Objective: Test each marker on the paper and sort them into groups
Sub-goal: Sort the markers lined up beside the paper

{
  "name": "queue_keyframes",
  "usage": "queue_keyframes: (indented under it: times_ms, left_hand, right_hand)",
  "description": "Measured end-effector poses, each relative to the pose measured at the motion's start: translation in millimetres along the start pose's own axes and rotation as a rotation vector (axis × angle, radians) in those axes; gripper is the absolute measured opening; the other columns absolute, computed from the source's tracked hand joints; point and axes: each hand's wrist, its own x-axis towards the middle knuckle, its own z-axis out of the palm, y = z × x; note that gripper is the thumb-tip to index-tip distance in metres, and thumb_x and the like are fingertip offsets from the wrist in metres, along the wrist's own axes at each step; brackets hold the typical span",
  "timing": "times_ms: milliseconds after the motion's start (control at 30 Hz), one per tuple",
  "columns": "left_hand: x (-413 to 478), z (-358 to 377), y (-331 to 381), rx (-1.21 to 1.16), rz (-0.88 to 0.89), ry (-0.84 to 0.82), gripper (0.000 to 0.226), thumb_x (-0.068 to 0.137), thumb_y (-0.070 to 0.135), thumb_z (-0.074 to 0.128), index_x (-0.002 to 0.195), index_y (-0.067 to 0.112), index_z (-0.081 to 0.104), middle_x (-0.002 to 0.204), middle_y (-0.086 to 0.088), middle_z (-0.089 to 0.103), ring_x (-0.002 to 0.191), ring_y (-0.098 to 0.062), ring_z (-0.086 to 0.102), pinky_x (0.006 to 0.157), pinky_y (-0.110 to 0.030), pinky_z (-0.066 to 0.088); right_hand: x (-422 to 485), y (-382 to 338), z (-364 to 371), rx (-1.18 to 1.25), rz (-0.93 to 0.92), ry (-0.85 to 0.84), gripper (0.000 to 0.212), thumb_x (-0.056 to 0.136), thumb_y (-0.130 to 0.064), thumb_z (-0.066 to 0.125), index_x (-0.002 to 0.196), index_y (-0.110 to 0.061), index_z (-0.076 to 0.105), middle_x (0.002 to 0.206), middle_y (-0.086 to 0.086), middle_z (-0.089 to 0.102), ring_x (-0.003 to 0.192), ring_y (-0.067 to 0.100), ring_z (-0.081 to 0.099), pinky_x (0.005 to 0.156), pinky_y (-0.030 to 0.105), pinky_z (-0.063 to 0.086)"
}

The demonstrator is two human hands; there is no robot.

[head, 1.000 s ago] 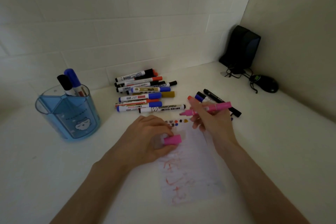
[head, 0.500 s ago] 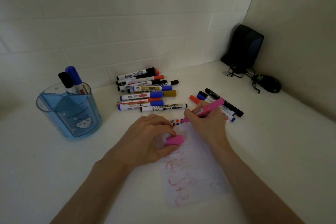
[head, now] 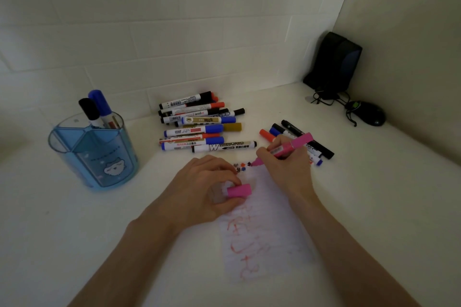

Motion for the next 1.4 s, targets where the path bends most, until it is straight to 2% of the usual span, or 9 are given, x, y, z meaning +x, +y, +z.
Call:
queue_keyframes:
  times_ms: [133,300,433,567,733,833,1067,1233,1400]
  left_hand:
    - [0,0,-1,-0.006,0.003,-0.007,0.043,0.082,0.066,0.066,0.117,0.041,0.068,0.128,0.019,0.060,0.121,-0.001,0.050,0.103,-0.029,0.043]
    - [0,0,-1,-0.004,0.008,-0.002,0.045,0.082,0.067,0.065,0.117,0.039,0.069,0.126,0.018,0.061,0.120,-0.001,0.050,0.102,-0.029,0.043]
    - [0,-1,0,-0.015,0.013,0.005,0.044,0.082,0.066,0.066,0.116,0.038,0.070,0.125,0.016,0.062,0.119,-0.003,0.052,0.101,-0.034,0.045]
    - [0,-1,0,-0.016,0.012,0.008,0.043,0.082,0.065,0.067,0.115,0.037,0.071,0.124,0.015,0.063,0.118,-0.004,0.053,0.100,-0.034,0.046]
    - [0,0,0,-0.015,0.011,0.007,0.044,0.081,0.067,0.065,0.114,0.039,0.070,0.124,0.016,0.063,0.118,-0.004,0.052,0.100,-0.031,0.044]
    - [0,0,0,-0.014,0.010,-0.002,0.046,0.081,0.070,0.060,0.115,0.040,0.069,0.125,0.017,0.062,0.118,-0.002,0.051,0.100,-0.028,0.043]
    - [1,0,-1,-0.022,0.013,0.003,0.045,0.081,0.069,0.062,0.114,0.040,0.069,0.124,0.017,0.062,0.117,-0.003,0.052,0.100,-0.032,0.045]
    - [1,0,-1,-0.033,0.004,-0.003,0.046,0.081,0.070,0.061,0.114,0.040,0.069,0.125,0.017,0.061,0.119,-0.002,0.051,0.102,-0.031,0.043]
    - [1,0,0,-0.024,0.001,-0.007,0.044,0.081,0.067,0.065,0.113,0.039,0.070,0.125,0.018,0.061,0.118,-0.001,0.050,0.100,-0.024,0.039]
  right_hand:
    - [-1,-7,-1,0.110,0.043,-0.006,0.035,0.084,-0.028,0.086,0.060,-0.019,0.063,0.059,-0.011,0.069,0.088,-0.004,0.073,0.080,0.015,0.052]
    - [-3,-15,-10,0.067,0.118,-0.121,0.020,0.087,-0.028,0.084,0.081,-0.011,0.076,0.062,0.001,0.072,0.048,0.014,0.063,0.055,0.022,0.054]
    - [-2,-16,-11,-0.034,0.154,-0.111,0.023,0.089,-0.020,0.079,0.070,-0.014,0.070,0.057,-0.002,0.068,0.048,0.006,0.057,0.054,0.020,0.050]
    - [-6,-17,-9,-0.091,0.117,-0.159,0.019,0.086,-0.016,0.079,0.071,-0.010,0.068,0.070,0.015,0.070,0.057,0.009,0.058,0.063,0.027,0.051]
    - [-3,-14,-10,-0.090,0.091,-0.167,0.021,0.083,-0.014,0.079,0.069,-0.014,0.063,0.061,-0.009,0.061,0.058,-0.003,0.056,0.068,0.024,0.047]
    - [0,-12,-11,-0.064,0.071,-0.104,0.013,0.085,-0.011,0.079,0.079,-0.008,0.068,0.060,-0.006,0.066,0.061,-0.003,0.062,0.069,0.021,0.048]
    - [-3,-11,-6,-0.099,0.090,-0.081,0.036,0.089,-0.038,0.080,0.071,-0.009,0.068,0.051,-0.003,0.066,0.041,0.004,0.056,0.051,0.016,0.047]
    - [-3,-12,-2,-0.111,0.071,-0.002,0.041,0.085,-0.039,0.083,0.067,-0.008,0.064,0.055,-0.003,0.062,0.048,0.004,0.055,0.059,0.009,0.048]
    - [-1,-11,-3,-0.099,0.110,-0.018,0.039,0.085,-0.020,0.080,0.057,-0.019,0.053,0.044,-0.010,0.056,0.042,0.002,0.048,0.058,0.023,0.045]
